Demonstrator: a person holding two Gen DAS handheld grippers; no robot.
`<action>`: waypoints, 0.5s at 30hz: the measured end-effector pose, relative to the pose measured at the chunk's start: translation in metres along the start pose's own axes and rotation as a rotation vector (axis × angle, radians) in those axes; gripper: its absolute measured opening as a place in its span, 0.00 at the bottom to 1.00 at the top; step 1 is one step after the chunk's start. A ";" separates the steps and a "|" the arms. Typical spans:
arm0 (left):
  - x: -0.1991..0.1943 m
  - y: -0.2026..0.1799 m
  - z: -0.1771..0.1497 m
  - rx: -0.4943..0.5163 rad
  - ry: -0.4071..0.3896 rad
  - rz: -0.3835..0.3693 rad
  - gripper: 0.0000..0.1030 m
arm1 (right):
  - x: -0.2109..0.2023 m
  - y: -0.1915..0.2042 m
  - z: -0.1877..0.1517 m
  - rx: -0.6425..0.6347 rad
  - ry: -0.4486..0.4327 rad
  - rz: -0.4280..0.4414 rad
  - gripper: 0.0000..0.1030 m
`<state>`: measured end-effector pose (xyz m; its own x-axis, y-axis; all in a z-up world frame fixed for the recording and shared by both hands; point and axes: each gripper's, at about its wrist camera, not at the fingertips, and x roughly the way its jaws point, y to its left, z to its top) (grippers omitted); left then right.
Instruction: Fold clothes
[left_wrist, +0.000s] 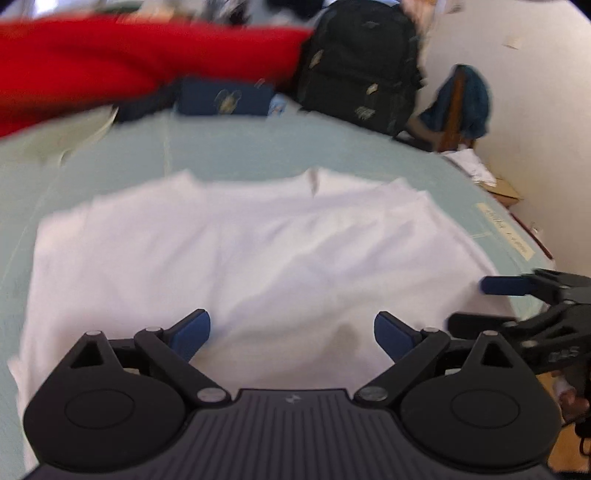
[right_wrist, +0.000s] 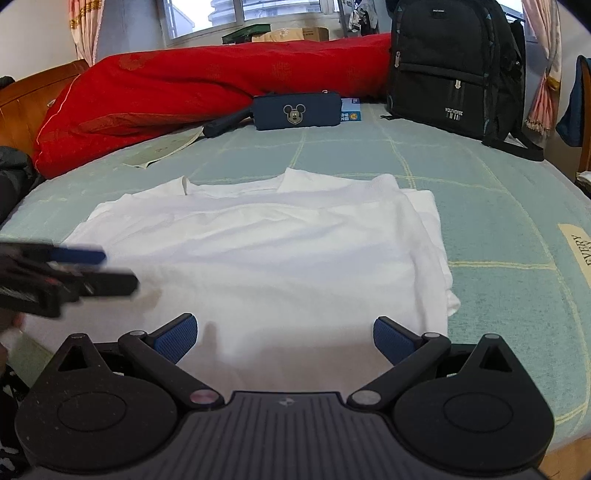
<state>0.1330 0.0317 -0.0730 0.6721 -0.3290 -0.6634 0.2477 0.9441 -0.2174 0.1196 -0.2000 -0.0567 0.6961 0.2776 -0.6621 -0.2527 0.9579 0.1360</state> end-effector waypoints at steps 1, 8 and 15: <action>-0.004 0.000 0.001 -0.004 -0.009 -0.001 0.93 | -0.001 -0.001 0.001 0.003 -0.002 0.000 1.00; -0.038 -0.001 0.007 0.003 -0.071 0.068 0.93 | 0.004 0.001 0.028 0.012 -0.057 0.041 1.00; -0.053 0.003 0.005 -0.004 -0.085 0.109 0.93 | 0.032 0.005 0.039 0.008 -0.049 0.030 1.00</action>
<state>0.1015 0.0521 -0.0352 0.7513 -0.2247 -0.6205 0.1675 0.9744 -0.1499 0.1675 -0.1836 -0.0484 0.7204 0.3092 -0.6209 -0.2684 0.9497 0.1615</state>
